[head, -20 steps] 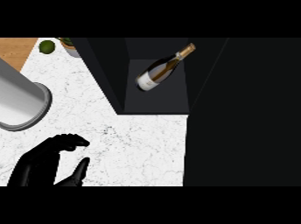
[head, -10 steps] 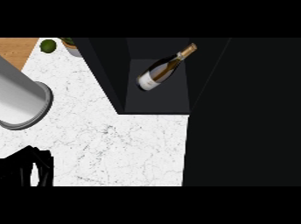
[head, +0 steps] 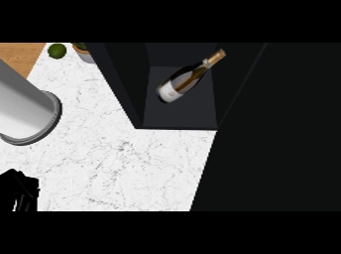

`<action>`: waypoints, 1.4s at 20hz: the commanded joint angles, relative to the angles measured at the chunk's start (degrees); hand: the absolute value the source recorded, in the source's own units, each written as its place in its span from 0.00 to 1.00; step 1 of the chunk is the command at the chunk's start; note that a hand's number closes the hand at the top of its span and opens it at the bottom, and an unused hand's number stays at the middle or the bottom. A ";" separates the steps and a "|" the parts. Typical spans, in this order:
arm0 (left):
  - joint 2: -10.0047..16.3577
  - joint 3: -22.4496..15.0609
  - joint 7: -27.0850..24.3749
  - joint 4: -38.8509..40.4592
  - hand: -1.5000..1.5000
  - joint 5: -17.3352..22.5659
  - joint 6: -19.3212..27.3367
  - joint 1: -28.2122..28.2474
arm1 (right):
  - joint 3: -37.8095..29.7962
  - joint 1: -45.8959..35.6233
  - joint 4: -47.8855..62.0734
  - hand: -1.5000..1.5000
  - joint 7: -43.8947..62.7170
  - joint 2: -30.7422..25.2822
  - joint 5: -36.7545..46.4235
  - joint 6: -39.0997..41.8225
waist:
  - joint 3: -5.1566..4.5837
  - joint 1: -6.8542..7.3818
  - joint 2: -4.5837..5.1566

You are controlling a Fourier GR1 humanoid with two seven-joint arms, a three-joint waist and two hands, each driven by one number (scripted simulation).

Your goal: Pick up the wine, place it into the cabinet and close the cabinet

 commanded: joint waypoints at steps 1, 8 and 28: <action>0.16 1.91 2.01 -2.72 1.00 0.58 -0.05 0.77 | 6.36 -7.13 -5.75 1.00 8.07 3.94 -1.86 -5.11 | 0.08 -0.04 -0.04; -0.36 5.60 0.66 1.31 1.00 1.09 -5.80 1.19 | 11.74 -25.68 3.90 1.00 17.93 16.33 1.42 -14.06 | 0.07 -0.12 -0.01; -5.22 11.19 1.86 0.09 1.00 -1.91 -13.50 7.25 | 8.39 -60.53 38.41 1.00 5.76 19.65 -8.79 -36.45 | 0.11 0.35 0.01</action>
